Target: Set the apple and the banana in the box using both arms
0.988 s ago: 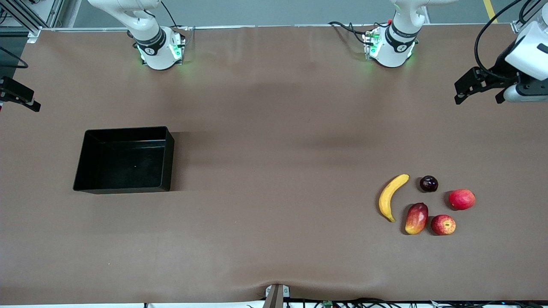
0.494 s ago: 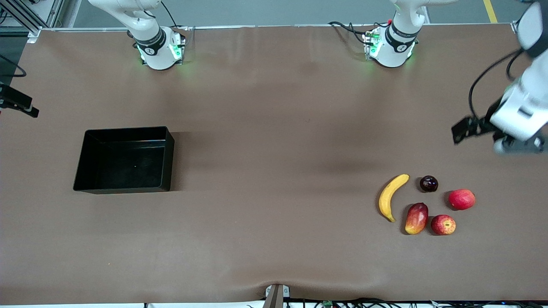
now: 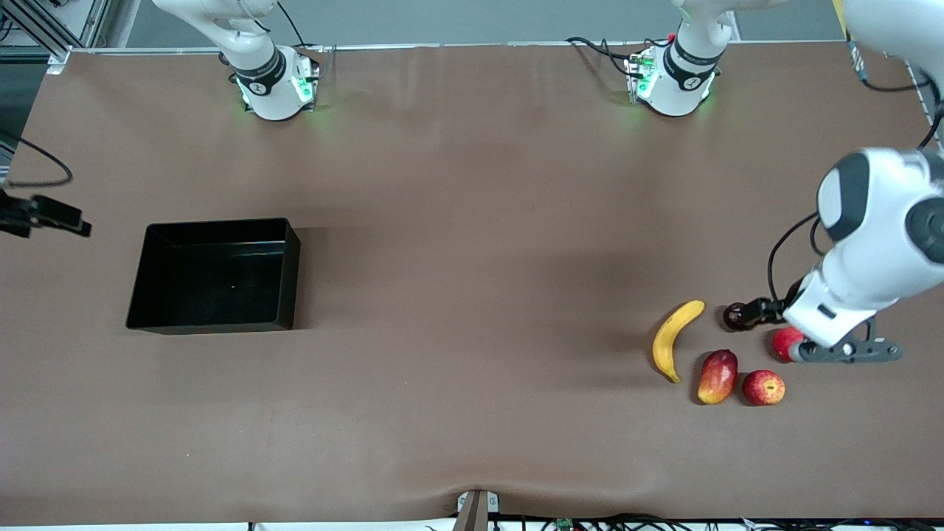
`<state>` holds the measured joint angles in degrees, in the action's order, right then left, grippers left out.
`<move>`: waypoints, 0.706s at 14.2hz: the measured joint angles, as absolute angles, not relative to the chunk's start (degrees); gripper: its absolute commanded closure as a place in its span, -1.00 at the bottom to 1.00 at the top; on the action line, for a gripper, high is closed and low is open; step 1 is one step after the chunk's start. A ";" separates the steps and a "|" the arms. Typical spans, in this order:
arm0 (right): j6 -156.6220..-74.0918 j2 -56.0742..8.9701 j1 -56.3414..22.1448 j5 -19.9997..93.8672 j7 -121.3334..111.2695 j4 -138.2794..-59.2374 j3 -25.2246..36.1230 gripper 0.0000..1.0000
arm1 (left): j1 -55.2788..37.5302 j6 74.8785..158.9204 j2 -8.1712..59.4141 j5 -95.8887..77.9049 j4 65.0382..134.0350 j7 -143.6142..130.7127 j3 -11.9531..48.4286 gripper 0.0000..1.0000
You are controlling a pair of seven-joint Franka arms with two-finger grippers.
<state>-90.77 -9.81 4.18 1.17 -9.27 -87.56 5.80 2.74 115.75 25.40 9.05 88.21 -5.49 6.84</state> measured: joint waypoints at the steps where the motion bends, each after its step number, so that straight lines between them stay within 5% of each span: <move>1: -91.53 -11.34 4.25 0.39 -9.27 -87.57 5.82 -1.00 | 3.50 116.94 27.45 9.05 87.34 -3.68 6.82 -1.00; 10: -98.21 -21.95 7.13 -4.71 -9.27 -88.90 5.90 -1.00 | 5.48 131.98 41.40 9.21 80.69 11.85 4.69 -1.00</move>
<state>-98.21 -21.95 7.13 -4.71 -9.27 -88.90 5.90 5.48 131.98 41.40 9.21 80.69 11.85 4.69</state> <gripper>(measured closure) 0.000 0.000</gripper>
